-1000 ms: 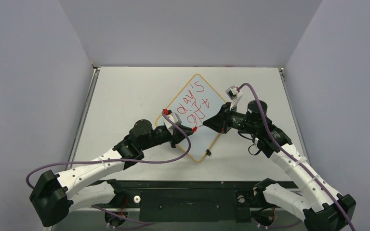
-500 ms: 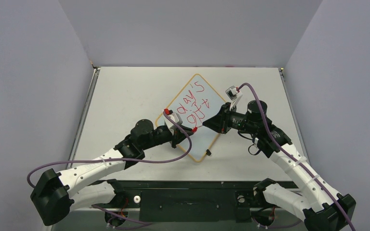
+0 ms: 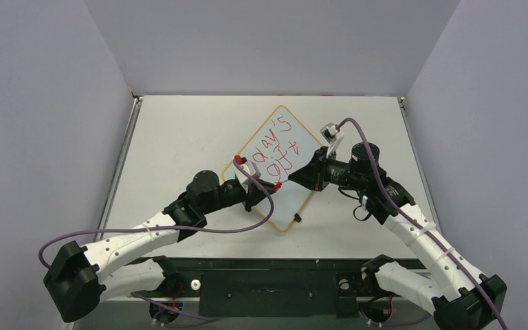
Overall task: Write a sentence on the whiteboard
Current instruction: Close the whiteboard marker at the center of the board.
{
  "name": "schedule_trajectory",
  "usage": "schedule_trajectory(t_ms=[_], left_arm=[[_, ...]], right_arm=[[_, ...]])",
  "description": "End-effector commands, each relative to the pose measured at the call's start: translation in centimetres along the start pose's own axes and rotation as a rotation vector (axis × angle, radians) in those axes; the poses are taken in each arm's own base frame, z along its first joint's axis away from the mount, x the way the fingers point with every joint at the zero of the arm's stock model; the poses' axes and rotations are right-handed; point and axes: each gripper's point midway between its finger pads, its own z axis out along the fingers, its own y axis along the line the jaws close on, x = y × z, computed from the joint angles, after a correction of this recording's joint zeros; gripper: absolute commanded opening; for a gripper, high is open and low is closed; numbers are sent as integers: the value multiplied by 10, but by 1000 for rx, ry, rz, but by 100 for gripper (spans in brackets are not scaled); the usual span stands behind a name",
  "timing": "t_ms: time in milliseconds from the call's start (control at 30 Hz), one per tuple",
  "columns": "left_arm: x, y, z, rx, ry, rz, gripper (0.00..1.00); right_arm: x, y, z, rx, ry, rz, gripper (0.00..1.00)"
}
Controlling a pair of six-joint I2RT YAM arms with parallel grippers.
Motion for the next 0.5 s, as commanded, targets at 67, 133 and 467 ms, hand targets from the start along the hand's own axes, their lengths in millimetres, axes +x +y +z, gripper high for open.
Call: schedule_trajectory(t_ms=[67,133,467], left_arm=[[-25,-4,-1,23,-78,34,0],[-25,-4,-1,23,-80,35,0],[-26,-5,-2,27,-84,39,0]], right_arm=[[-10,10,4,-47,-25,-39,0],[-8,11,5,-51,-20,-38,0],[5,7,9,-56,25,-28,0]])
